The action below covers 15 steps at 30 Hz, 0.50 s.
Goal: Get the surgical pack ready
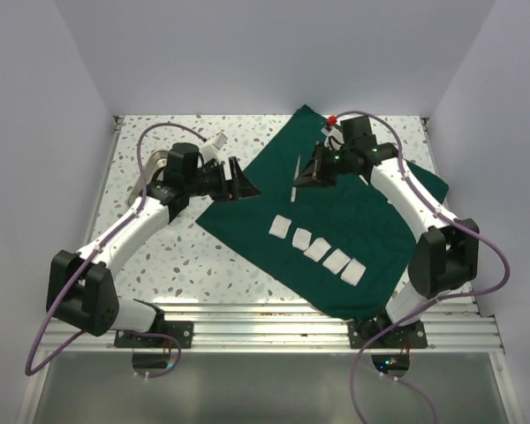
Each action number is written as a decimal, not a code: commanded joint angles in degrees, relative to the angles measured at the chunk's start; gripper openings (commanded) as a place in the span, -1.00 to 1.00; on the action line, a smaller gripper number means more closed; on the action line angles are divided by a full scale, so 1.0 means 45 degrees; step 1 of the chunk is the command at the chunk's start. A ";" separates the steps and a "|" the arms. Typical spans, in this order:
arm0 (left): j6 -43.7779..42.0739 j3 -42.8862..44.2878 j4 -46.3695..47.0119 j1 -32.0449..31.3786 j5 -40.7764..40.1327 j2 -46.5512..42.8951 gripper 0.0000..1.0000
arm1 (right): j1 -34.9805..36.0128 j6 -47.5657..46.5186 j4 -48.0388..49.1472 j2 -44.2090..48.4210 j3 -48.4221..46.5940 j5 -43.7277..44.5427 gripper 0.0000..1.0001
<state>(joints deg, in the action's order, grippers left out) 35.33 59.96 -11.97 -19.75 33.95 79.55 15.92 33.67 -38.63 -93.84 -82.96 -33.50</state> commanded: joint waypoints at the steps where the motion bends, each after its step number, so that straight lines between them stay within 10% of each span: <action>1: 0.1463 -0.0609 0.2364 -0.0591 0.1067 -0.0743 0.53 | 0.0601 0.1948 0.2624 0.0599 0.0114 -0.1892 -1.00; 15: 0.2617 -0.1704 0.4084 -0.0963 0.1068 -0.1213 0.41 | 0.2243 0.3494 0.4601 0.0737 0.0310 -0.2400 -1.00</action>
<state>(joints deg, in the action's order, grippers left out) 44.58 53.43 0.80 -23.59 37.47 75.29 25.06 47.55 -20.99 -92.90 -81.28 -41.87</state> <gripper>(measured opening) 0.714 0.019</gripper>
